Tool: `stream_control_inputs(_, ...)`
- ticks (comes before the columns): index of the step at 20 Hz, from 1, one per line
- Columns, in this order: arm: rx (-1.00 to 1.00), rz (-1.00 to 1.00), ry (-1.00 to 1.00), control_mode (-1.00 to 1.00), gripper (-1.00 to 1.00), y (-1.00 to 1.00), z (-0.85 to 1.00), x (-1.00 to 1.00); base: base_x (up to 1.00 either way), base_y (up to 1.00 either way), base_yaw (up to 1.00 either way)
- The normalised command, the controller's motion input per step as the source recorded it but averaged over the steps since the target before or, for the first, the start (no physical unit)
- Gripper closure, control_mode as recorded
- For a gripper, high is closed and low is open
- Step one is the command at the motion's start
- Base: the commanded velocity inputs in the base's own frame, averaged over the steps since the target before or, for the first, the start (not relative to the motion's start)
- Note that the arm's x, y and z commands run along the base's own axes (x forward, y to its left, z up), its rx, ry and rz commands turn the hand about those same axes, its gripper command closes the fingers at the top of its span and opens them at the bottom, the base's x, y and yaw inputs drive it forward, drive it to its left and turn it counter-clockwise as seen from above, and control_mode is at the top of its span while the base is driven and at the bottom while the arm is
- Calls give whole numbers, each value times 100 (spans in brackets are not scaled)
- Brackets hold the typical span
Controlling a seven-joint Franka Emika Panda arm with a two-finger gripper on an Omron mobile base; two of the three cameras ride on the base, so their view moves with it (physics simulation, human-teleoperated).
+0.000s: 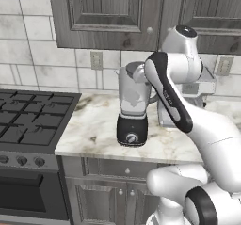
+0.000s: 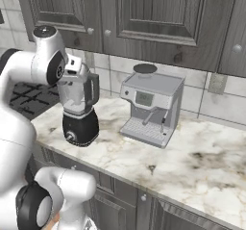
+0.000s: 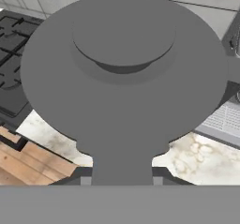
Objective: Grab the lemon wedge and garlic from the fridge, place them in the blender, close the lid, and turn on the blender to create a marinade.
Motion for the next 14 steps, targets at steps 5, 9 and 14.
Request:
stream_control_inputs(5, -3, 0, 0, -100, 100, 8, 0, 36, 0, 0, 0)
stream_control_inputs(9, -3, 0, 0, -100, 100, 16, 0, 36, 0, 0, 0)
stream_control_inputs(14, 0, 0, -1, -100, 100, 2, 0, 27, 0, 0, 0)
